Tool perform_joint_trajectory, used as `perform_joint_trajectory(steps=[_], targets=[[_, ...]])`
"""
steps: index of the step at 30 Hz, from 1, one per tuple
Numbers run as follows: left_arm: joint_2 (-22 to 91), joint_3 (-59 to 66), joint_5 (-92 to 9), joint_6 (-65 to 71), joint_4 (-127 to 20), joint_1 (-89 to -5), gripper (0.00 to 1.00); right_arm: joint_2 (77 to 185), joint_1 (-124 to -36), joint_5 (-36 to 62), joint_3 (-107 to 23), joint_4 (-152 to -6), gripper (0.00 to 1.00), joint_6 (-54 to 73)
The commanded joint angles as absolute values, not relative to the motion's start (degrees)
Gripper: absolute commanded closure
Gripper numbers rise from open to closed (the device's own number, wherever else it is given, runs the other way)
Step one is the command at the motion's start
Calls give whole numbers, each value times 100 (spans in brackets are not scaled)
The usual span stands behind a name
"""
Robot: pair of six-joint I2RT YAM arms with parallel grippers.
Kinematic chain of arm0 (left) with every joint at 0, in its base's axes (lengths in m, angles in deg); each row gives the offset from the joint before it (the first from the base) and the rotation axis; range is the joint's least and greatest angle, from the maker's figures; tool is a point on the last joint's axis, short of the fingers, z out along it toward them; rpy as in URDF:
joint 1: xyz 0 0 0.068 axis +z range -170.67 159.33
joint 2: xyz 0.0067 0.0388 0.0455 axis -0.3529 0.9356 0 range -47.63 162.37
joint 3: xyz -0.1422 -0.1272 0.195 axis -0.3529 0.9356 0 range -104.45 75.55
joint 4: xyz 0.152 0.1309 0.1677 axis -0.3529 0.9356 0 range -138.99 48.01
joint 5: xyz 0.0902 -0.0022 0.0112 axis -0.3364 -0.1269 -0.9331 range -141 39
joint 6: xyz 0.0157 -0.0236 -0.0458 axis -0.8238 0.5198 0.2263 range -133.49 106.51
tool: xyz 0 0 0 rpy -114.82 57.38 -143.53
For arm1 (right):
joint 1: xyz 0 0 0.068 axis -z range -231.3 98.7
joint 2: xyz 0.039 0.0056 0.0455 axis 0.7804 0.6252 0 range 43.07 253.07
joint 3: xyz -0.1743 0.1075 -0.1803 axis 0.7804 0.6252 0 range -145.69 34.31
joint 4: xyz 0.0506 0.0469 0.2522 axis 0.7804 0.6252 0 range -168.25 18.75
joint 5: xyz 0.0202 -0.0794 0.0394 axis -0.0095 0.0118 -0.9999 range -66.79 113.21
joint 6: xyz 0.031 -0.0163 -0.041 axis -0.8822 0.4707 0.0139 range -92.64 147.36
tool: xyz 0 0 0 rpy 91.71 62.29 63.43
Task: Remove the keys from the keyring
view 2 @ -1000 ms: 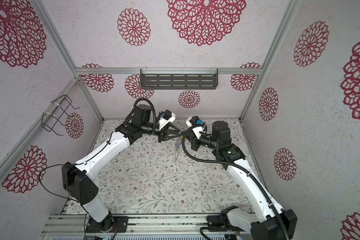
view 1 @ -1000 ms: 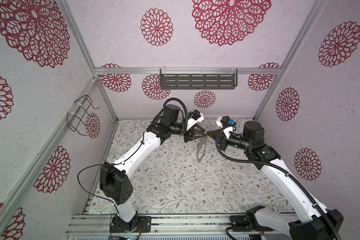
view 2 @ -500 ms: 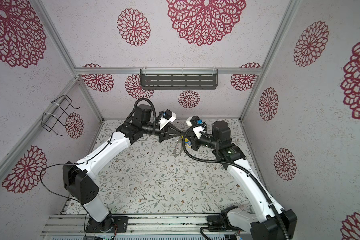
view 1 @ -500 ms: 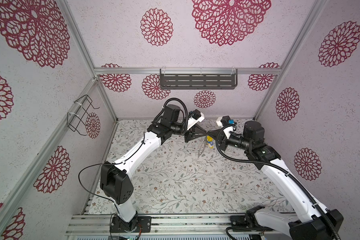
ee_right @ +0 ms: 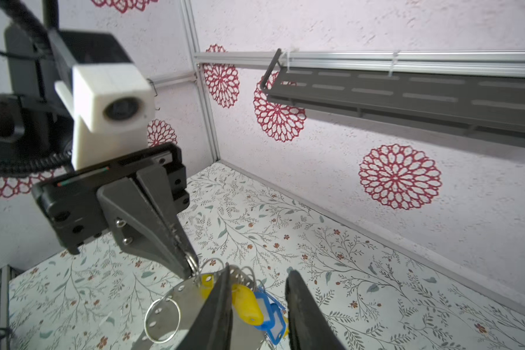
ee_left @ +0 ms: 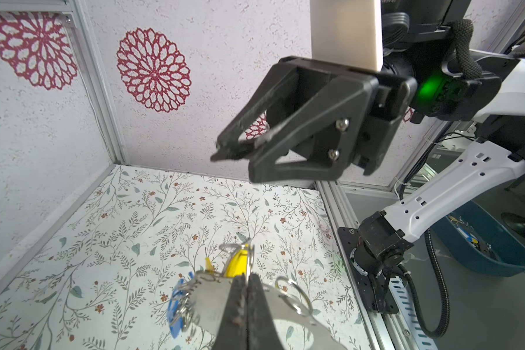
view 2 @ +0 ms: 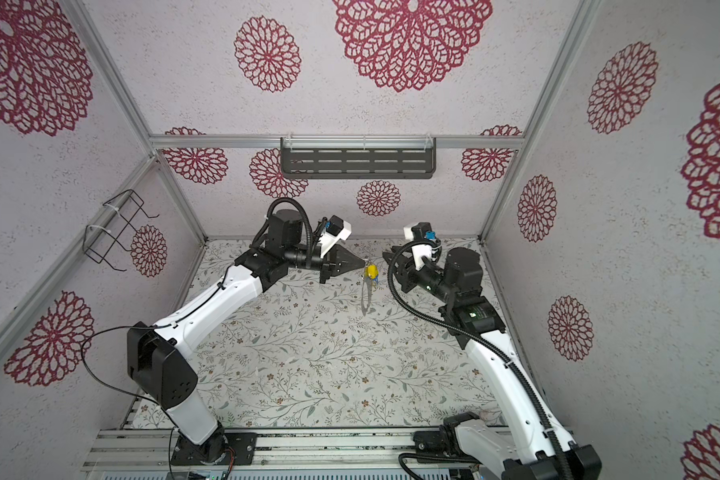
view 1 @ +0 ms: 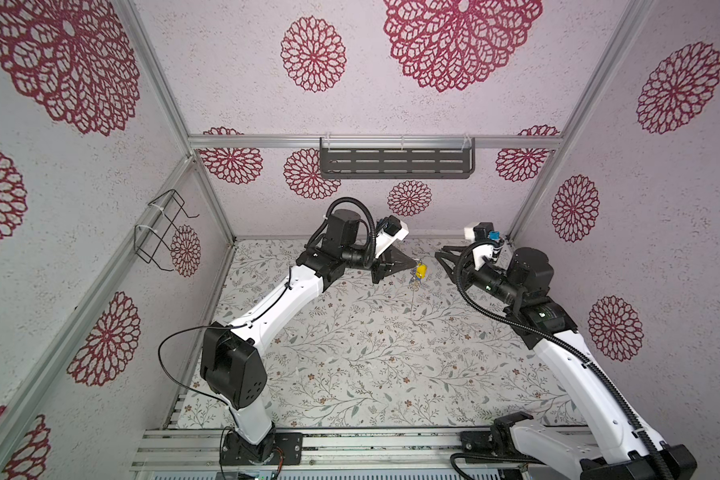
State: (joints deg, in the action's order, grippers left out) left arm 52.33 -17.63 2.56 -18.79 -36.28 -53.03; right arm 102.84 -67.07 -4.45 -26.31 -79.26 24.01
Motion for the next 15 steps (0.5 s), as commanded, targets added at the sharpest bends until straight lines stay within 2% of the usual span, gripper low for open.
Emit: perform_joint_trajectory(steps=[1,6,15], targets=[[4923,-1674,420,-1369,-4411,-5292,100,10198,-6710,-823,-2420,-8426,64,2090],[4865,-1669,465,-1198,-4552,-5292,100,10331,-6733,-1490,-2396,-8668,56,2050],[4857,-1690,559,-954,-4754,-5293,100,10510,-6747,-1754,-2387,-8834,58,2045]])
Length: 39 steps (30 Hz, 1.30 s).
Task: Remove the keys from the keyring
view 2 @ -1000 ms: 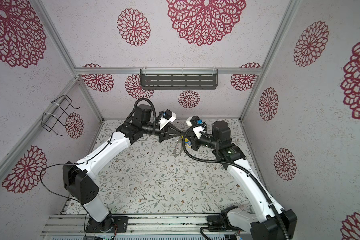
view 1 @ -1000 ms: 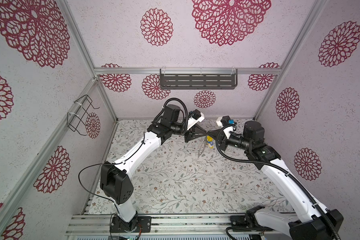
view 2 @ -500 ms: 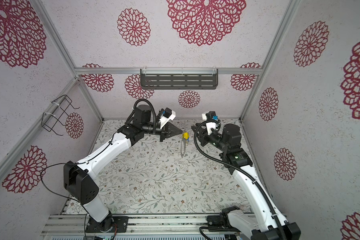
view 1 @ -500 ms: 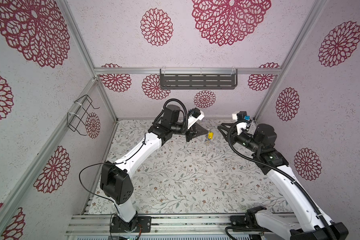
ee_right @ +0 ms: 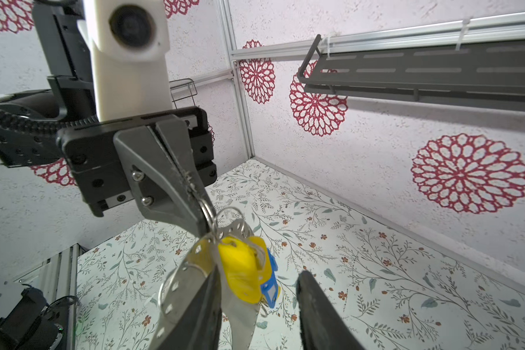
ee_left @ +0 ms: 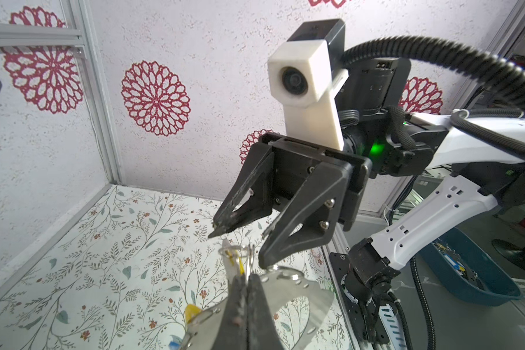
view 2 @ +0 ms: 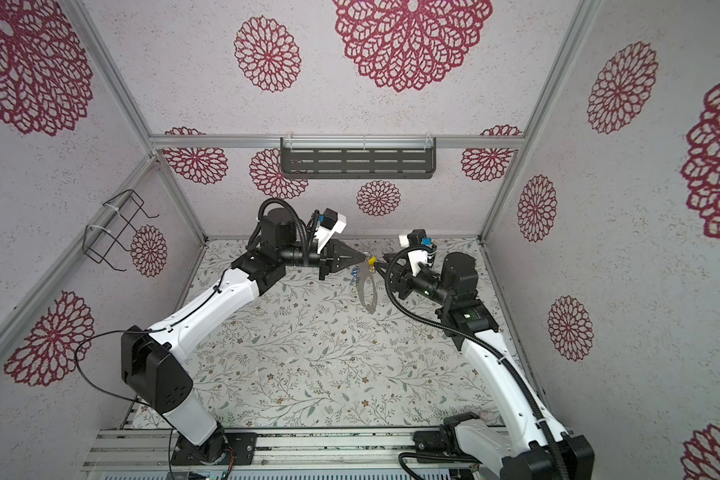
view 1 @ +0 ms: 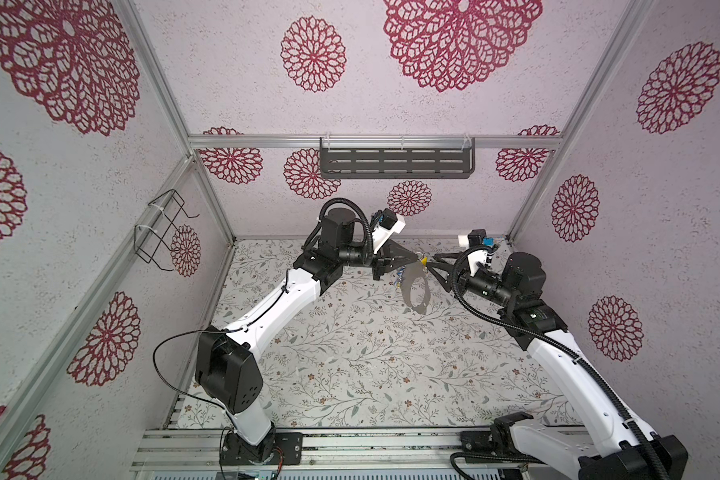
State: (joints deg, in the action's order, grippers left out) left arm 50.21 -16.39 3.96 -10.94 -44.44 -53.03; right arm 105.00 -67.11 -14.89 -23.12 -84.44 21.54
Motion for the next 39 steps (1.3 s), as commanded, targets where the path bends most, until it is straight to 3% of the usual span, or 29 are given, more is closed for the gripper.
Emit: perform_joint_trajectory(steps=[1,11,19,22,27,34,39], targets=[[4868,-1697,565,-937,-4766,-5293,100,10534,-6756,-1790,-2402,-8896,58,2008],[4940,-1814,653,-821,-4742,-5305,100,10862,-6964,-1879,-2668,-9019,59,1980],[4914,-1805,618,-821,-4694,-5273,100,10664,-6985,-1516,-2655,-8584,94,2221],[4888,-1792,514,-764,-4737,-5251,100,10529,-6985,-1351,-2592,-8387,100,2334],[4837,-1633,156,-269,-5322,-5253,100,10391,-6992,-1335,-2494,-8263,100,2297],[4686,-753,-473,1025,-7765,-5342,100,10455,-7184,-1432,-2379,-8292,100,2165],[4641,-607,-998,1000,-8096,-5548,100,10662,-7523,-1438,-2365,-8480,100,2047]])
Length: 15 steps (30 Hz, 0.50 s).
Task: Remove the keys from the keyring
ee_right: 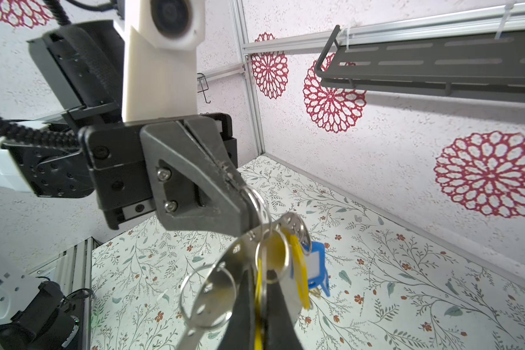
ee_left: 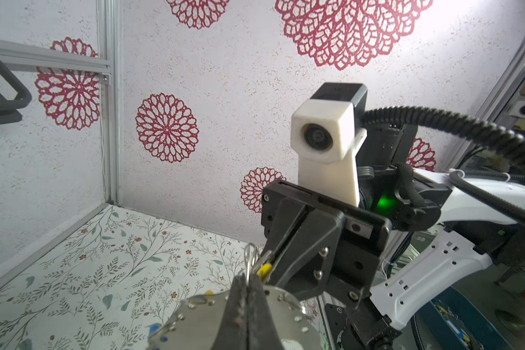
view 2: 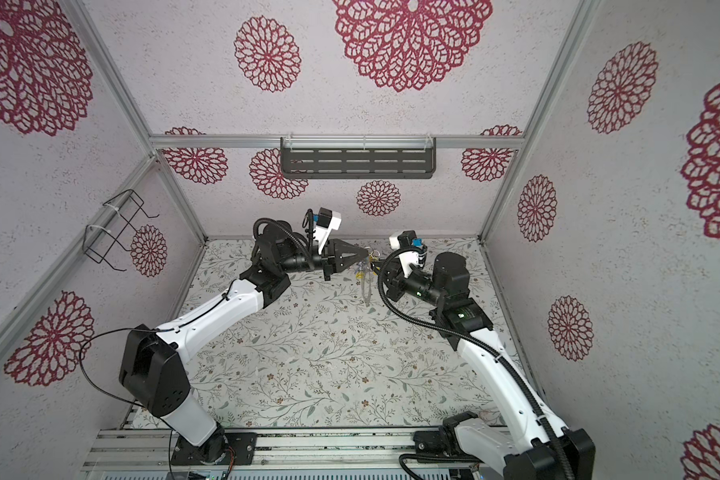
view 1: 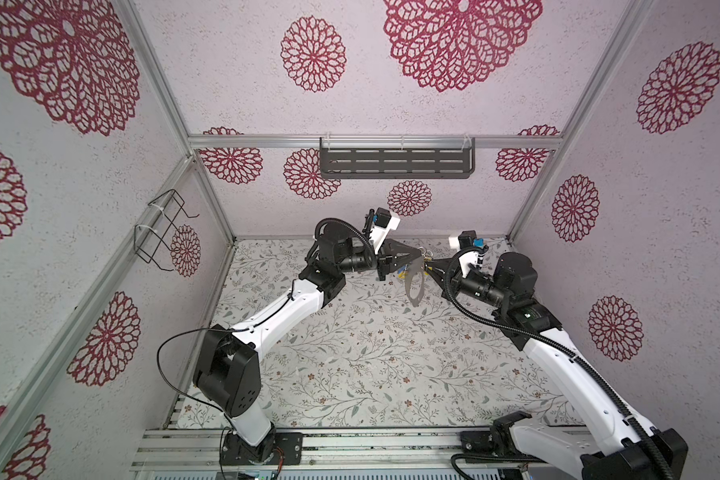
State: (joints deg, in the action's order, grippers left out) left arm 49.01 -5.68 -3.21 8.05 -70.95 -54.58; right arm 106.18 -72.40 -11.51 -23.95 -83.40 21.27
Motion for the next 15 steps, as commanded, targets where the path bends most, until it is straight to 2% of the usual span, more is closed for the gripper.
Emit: perform_joint_trajectory(steps=[1,15], targets=[[4643,-580,-1069,1007,-8165,-5586,100,10706,-7585,-1427,-2369,-8513,100,2029],[4703,-91,-1726,1376,-9258,-5881,100,10816,-7885,-1300,-2376,-8840,100,1916]])
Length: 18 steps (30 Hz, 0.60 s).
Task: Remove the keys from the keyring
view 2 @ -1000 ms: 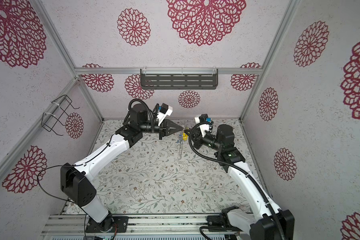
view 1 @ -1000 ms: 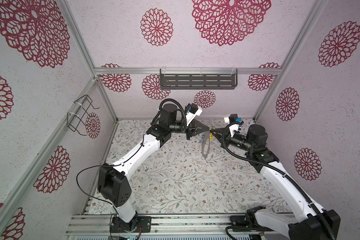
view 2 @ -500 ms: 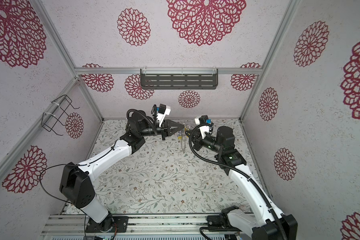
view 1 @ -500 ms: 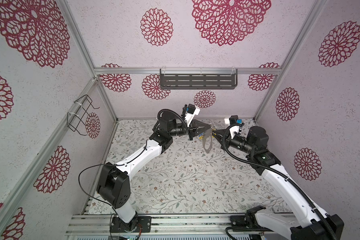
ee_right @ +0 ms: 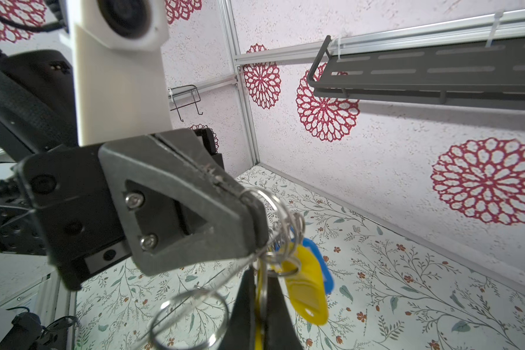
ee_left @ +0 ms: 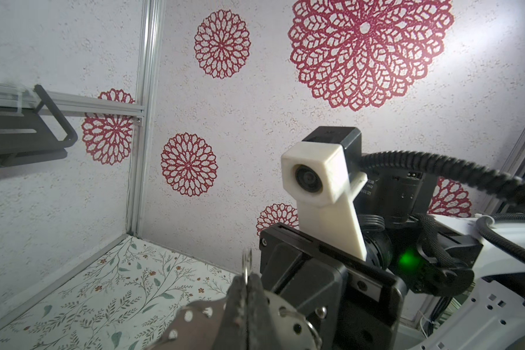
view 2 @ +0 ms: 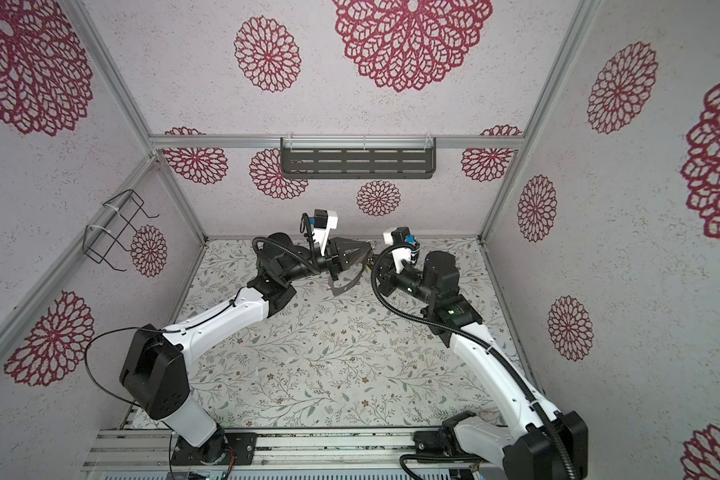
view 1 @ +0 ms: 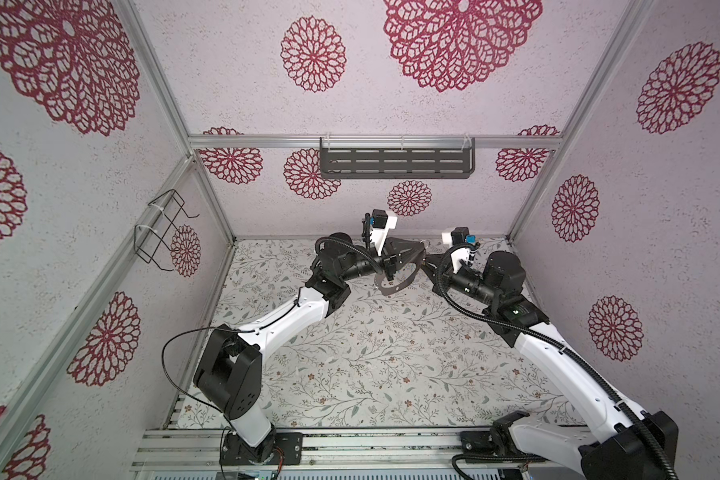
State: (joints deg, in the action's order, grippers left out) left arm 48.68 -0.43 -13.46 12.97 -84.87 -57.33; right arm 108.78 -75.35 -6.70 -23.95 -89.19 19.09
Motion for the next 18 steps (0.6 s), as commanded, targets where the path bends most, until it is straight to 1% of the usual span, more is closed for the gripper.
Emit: perform_joint_trajectory(steps=[1,2,4,6,8,9,13,18], targets=[[4699,-99,-1713,1362,-9241,-5878,100,10771,-7877,-1227,-2355,-8812,100,1939],[4686,-104,-1692,1366,-9217,-5872,100,10726,-7880,-1118,-2336,-8784,95,1966],[4655,-117,-1611,1352,-9151,-5855,100,10595,-7849,-734,-2292,-8657,93,2022],[4617,-113,-1491,1349,-9080,-5824,100,10425,-7748,-393,-2235,-8545,87,2050],[4581,-102,-1381,1354,-9015,-5796,100,10264,-7513,-214,-2179,-8478,86,1980],[4563,-92,-1330,1350,-8988,-5776,100,10171,-7348,-225,-2161,-8460,86,1911],[4544,-98,-1095,1400,-8925,-5727,100,9965,-6836,-514,-2213,-8449,71,1671],[4619,-204,-818,1544,-8966,-5713,100,10019,-6688,-718,-2557,-8580,70,1367]])
